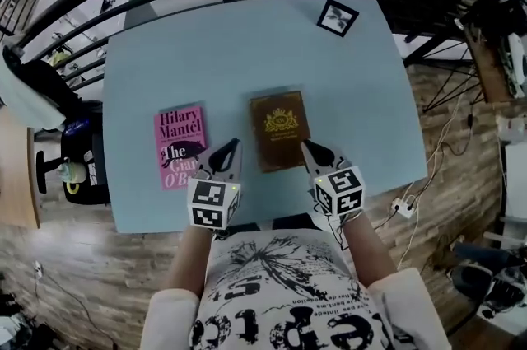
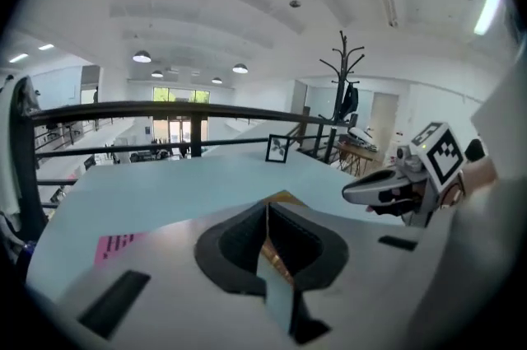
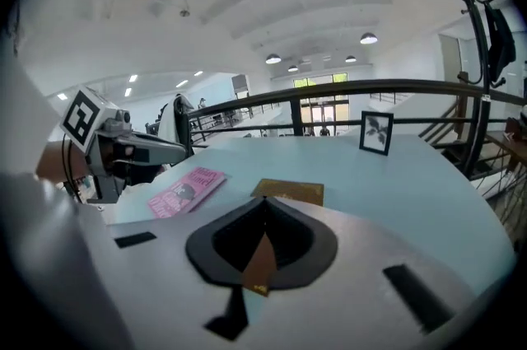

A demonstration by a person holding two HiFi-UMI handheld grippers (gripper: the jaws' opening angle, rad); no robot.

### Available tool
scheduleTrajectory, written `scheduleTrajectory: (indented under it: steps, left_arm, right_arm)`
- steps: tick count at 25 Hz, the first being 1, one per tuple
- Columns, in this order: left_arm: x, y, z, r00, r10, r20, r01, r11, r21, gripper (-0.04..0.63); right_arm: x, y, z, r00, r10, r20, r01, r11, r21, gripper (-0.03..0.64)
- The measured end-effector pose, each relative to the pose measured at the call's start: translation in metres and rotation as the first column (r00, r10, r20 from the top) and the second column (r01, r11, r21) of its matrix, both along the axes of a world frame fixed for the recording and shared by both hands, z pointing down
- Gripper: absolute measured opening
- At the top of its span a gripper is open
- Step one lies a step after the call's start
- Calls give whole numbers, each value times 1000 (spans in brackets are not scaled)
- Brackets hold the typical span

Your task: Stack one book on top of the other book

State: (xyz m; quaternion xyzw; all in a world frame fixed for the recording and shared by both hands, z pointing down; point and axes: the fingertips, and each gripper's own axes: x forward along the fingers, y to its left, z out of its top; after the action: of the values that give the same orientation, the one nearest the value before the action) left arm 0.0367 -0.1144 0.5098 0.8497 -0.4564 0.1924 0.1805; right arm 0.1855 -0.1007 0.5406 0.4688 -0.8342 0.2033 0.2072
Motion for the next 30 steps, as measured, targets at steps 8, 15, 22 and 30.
scheduleTrajectory:
  steps: [8, 15, 22, 30]
  left_arm:
    - [25, 5, 69, 995, -11, -98, -13, 970, -244, 14]
    - [37, 6, 94, 988, -66, -143, 16, 946, -325, 199]
    - [42, 2, 114, 987, -106, -120, 55, 927, -372, 204]
    - [52, -7, 144, 983, -155, -104, 93, 891, -445, 212]
  right_arm:
    - [11, 2, 80, 997, -71, -30, 61, 970, -235, 210]
    - [26, -30, 112, 998, 20, 52, -1, 939, -344, 344]
    - [16, -40, 134, 988, -12, 154, 79, 896, -436, 293]
    - [15, -39, 136, 982, -33, 185, 116, 882, -456, 264]
